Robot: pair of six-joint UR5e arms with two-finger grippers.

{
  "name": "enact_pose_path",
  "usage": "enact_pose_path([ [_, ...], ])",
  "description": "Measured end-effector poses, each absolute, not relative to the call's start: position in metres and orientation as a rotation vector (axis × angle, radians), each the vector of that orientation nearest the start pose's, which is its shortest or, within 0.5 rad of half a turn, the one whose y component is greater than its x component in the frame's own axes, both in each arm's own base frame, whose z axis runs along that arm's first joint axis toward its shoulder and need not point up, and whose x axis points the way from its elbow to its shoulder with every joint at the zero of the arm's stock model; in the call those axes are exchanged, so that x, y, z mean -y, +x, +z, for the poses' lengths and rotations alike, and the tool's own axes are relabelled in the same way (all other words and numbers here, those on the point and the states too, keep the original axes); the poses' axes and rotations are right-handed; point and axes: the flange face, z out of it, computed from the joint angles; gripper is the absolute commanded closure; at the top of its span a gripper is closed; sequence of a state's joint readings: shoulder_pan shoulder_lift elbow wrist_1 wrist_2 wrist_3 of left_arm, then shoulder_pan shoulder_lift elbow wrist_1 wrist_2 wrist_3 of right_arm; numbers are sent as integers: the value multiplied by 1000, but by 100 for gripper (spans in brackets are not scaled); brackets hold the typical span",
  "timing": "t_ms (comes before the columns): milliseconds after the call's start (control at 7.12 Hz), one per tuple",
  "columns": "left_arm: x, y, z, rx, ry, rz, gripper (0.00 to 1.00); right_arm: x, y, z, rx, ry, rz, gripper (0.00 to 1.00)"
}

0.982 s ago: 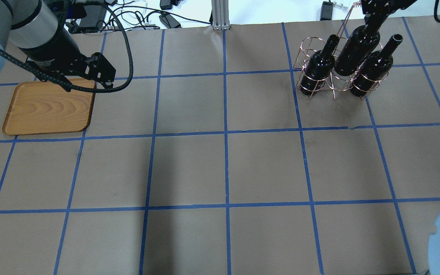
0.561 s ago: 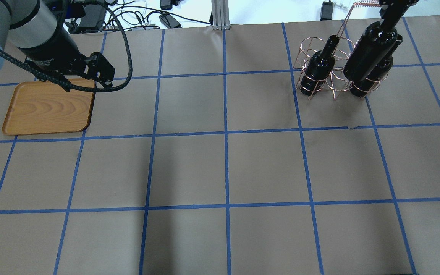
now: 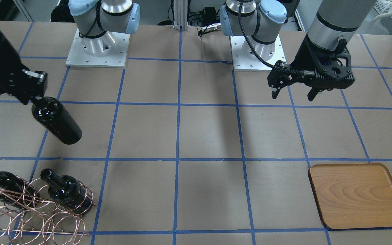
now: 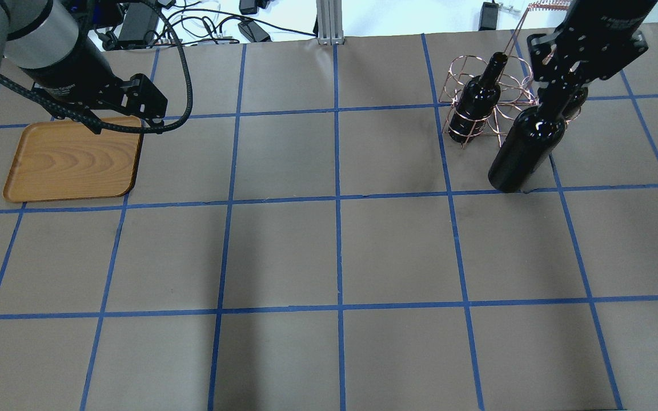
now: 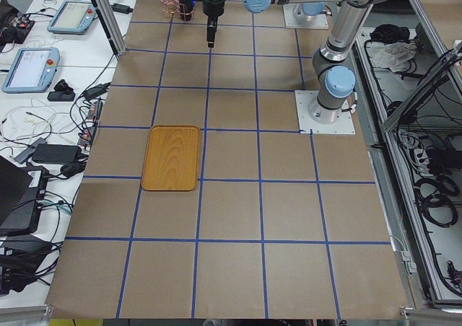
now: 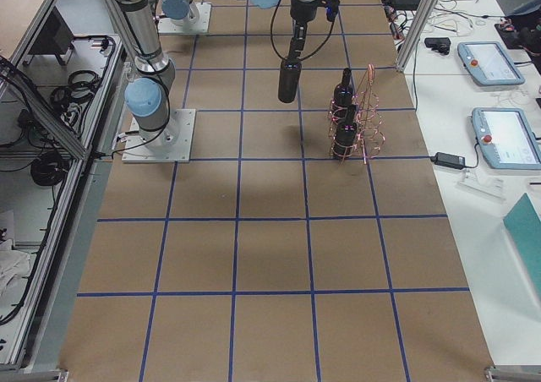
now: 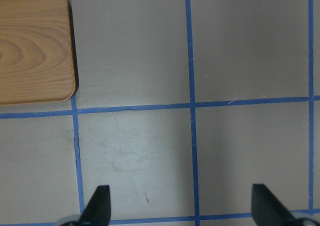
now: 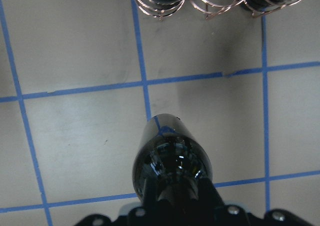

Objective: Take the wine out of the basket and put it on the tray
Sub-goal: 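Lift the bottle out of the rack with the right gripper, then carry the bottle toward the tray and set it upright on the table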

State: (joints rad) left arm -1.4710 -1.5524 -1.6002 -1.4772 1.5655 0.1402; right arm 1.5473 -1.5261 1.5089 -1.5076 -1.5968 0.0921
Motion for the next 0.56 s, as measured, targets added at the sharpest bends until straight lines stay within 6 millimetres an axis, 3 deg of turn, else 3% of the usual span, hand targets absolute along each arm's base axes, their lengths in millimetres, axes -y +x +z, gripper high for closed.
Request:
enact_pose_path([
  [281,504,-80,495,-3132,64,-138,0,490,214,475,-3155,295,4,96],
  [561,507,-61,497,-3136,39,-146,0,475,300,460,-3119,401,-79,96],
])
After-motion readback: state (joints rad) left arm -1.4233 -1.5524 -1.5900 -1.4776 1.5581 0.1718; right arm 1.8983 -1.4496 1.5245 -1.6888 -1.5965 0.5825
